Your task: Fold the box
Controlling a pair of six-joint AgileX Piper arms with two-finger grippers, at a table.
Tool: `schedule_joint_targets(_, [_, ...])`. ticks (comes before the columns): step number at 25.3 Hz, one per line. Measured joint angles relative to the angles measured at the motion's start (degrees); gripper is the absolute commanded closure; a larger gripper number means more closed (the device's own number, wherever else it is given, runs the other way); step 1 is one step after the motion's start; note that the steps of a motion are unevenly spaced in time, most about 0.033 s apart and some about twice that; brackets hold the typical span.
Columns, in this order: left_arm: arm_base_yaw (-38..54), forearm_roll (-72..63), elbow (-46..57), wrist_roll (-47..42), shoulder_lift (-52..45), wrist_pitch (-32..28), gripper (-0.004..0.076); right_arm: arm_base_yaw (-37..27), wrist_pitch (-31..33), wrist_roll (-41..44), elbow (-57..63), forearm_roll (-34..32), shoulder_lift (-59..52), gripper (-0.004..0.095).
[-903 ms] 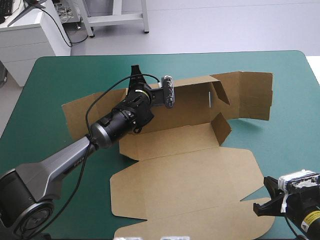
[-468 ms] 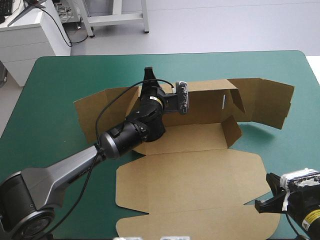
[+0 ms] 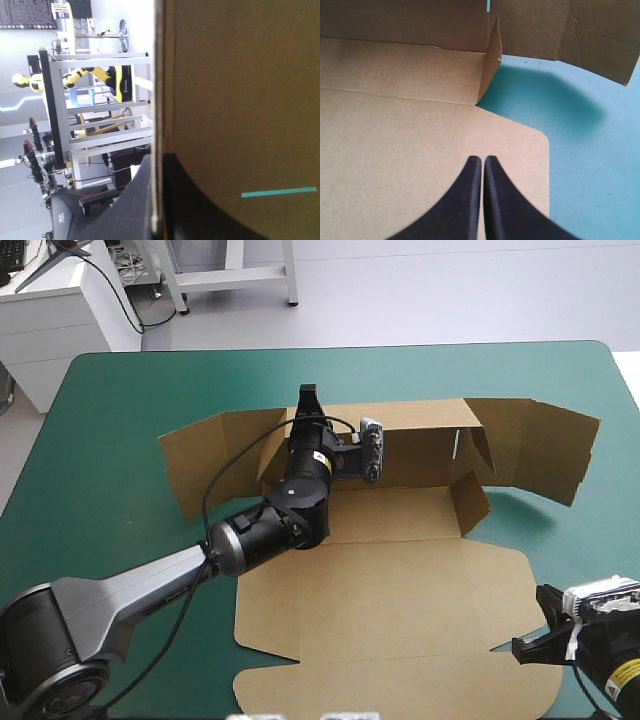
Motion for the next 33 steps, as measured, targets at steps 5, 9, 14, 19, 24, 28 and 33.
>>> schedule_joint_targets(5, [-0.9, 6.2, 4.5, -5.8, -0.1, -0.4, 0.0732, 0.0, 0.0, 0.0, 0.0, -1.5, 0.0, 0.0908])
schedule_joint_targets(9, [-2.0, 8.5, 6.5, -8.6, -1.1, -0.2, 0.0732, 0.0, 0.0, 0.0, 0.0, -1.9, 0.0, 0.0908])
schedule_joint_targets(14, [-3.0, 10.4, 8.6, -10.5, -1.7, -0.4, 0.0732, 0.0, 0.0, 0.0, 0.0, -2.8, 0.0, 0.0905])
schedule_joint_targets(19, [-3.2, 16.5, 12.1, -13.2, -1.9, -0.4, 0.0732, 0.0, 0.0, -0.3, 0.0, -4.1, 0.0, 0.0743])
schedule_joint_targets(24, [-3.4, 18.7, 13.6, -14.4, -2.3, -0.4, 0.0732, 0.0, 0.0, -0.6, 0.0, -4.0, 0.0, 0.0176])
schedule_joint_targets(28, [-3.4, 19.0, 13.7, -14.5, -2.3, -0.4, 0.0732, 0.0, 1.6, 2.1, -1.5, -5.3, 3.0, 0.0152])
schedule_joint_targets(33, [-3.4, 18.8, 13.7, -14.5, -2.3, -0.4, 0.0732, 0.0, 4.2, 11.7, -15.1, -14.7, 18.3, 0.0152])
